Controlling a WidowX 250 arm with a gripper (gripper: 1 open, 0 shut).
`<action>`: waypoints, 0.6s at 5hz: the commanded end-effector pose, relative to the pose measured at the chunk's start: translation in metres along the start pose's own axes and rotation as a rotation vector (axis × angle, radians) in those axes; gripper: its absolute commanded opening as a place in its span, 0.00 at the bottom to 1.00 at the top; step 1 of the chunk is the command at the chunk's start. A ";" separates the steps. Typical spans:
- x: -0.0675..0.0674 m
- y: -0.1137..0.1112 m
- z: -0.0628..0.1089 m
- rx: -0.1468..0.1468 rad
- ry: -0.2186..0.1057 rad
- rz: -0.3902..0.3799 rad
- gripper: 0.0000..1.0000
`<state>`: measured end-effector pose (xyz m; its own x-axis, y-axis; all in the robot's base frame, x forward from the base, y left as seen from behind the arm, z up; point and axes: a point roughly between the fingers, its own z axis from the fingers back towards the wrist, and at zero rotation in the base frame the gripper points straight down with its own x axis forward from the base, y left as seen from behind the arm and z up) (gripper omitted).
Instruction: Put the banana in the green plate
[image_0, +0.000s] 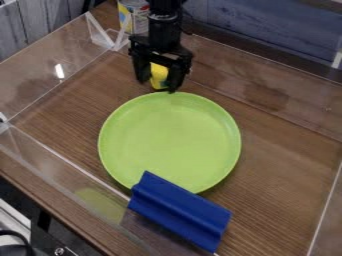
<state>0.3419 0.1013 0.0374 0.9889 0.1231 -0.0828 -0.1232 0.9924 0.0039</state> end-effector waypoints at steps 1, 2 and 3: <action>0.009 0.006 0.011 0.004 -0.050 0.009 1.00; 0.011 0.007 0.006 0.000 -0.046 0.011 1.00; 0.013 0.008 0.001 -0.005 -0.042 0.013 1.00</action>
<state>0.3477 0.1046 0.0230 0.9876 0.1277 -0.0916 -0.1291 0.9916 -0.0092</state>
